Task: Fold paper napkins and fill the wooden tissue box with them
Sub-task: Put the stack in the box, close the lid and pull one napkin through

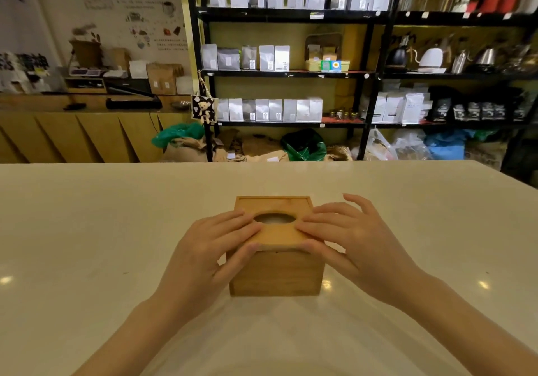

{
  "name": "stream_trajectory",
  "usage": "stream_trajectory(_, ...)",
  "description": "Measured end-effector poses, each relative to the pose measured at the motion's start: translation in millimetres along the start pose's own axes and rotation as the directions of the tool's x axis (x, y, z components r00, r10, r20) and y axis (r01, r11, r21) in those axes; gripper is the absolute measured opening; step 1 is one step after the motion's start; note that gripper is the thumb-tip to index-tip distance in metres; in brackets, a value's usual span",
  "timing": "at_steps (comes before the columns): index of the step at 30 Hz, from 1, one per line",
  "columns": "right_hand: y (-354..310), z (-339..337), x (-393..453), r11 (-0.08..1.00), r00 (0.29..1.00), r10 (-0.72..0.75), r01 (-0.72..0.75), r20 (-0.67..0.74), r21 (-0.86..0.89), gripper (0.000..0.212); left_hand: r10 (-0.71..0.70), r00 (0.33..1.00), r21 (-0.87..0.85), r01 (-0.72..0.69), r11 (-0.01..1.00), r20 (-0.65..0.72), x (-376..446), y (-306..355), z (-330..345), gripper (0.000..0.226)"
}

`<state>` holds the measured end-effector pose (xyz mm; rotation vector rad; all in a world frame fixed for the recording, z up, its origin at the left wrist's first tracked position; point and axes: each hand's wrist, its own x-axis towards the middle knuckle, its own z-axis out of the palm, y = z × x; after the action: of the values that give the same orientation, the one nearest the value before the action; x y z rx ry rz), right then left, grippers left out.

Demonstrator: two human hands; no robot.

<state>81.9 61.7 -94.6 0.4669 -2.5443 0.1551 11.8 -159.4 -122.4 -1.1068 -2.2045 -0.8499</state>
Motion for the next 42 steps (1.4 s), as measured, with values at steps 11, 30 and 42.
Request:
stream_trajectory(11,-0.4,1.2,14.1,0.97,0.988,0.136,-0.147,0.072,0.191,0.046,-0.245,0.969,-0.339,0.243,0.909,0.036,-9.4,-15.0,3.0,0.046)
stream_trajectory(30,0.0,19.9,105.5,1.0,0.783,-0.021,0.031,0.621,-0.005,0.024,-0.447,0.834,-0.486,0.552,0.678,0.324,-11.9,-6.9,16.8,0.054)
stream_trajectory(42,-7.0,20.0,101.2,0.987,0.86,-0.113,0.155,0.498,-0.044,0.022,-0.451,0.848,-0.507,0.529,0.68,0.279,-12.5,-5.3,16.3,0.049)
